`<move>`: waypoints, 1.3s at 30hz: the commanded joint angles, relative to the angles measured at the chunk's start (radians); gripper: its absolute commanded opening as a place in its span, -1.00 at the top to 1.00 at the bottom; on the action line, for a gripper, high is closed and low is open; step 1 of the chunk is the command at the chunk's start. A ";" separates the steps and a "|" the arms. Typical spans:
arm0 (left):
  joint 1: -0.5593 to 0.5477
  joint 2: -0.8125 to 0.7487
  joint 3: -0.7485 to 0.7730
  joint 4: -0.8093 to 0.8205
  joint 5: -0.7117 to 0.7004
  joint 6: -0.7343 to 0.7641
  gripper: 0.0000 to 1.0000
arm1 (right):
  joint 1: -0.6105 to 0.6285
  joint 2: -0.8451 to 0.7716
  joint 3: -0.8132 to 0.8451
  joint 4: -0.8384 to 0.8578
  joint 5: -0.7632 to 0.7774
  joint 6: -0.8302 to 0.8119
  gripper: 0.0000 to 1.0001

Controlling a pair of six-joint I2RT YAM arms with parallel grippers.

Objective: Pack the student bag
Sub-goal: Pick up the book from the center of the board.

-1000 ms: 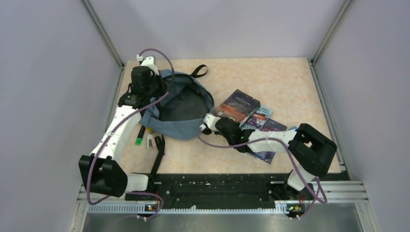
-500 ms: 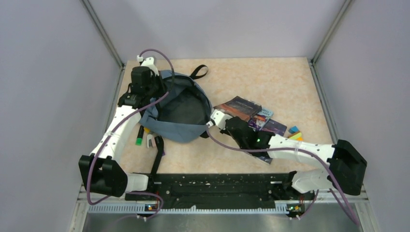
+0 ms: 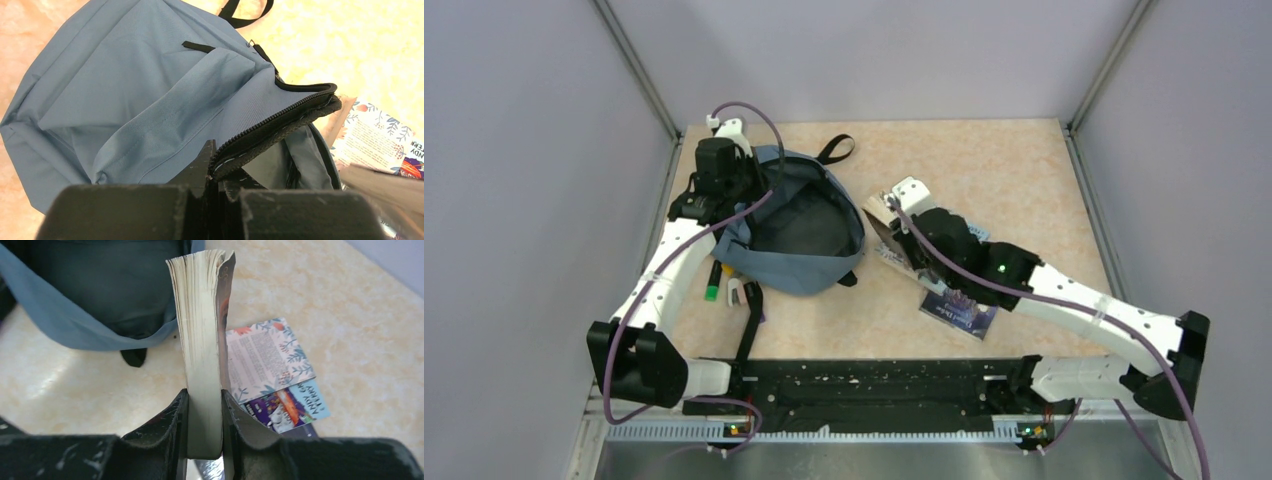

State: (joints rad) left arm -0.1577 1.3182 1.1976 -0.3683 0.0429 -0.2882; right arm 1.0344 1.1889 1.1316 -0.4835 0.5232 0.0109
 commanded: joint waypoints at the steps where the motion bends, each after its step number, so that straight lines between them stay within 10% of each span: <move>1: 0.004 -0.036 0.009 0.055 -0.010 0.001 1.00 | 0.015 -0.122 0.073 -0.044 -0.138 0.199 1.00; 9: 0.004 -0.041 0.006 0.060 0.005 -0.009 1.00 | 0.017 -0.160 -0.052 0.119 -0.348 0.254 1.00; 23: 0.004 -0.039 0.003 0.064 0.006 -0.009 1.00 | 0.112 -0.155 -0.248 0.239 -0.266 0.098 1.00; 39: 0.004 -0.037 0.003 0.066 0.010 -0.009 1.00 | 0.112 -0.048 -0.189 0.157 -0.281 0.009 0.07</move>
State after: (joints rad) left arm -0.1577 1.3178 1.1965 -0.3676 0.0486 -0.2890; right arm 1.1446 1.1126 0.8822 -0.3264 0.2276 0.0689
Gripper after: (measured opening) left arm 0.029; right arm 0.454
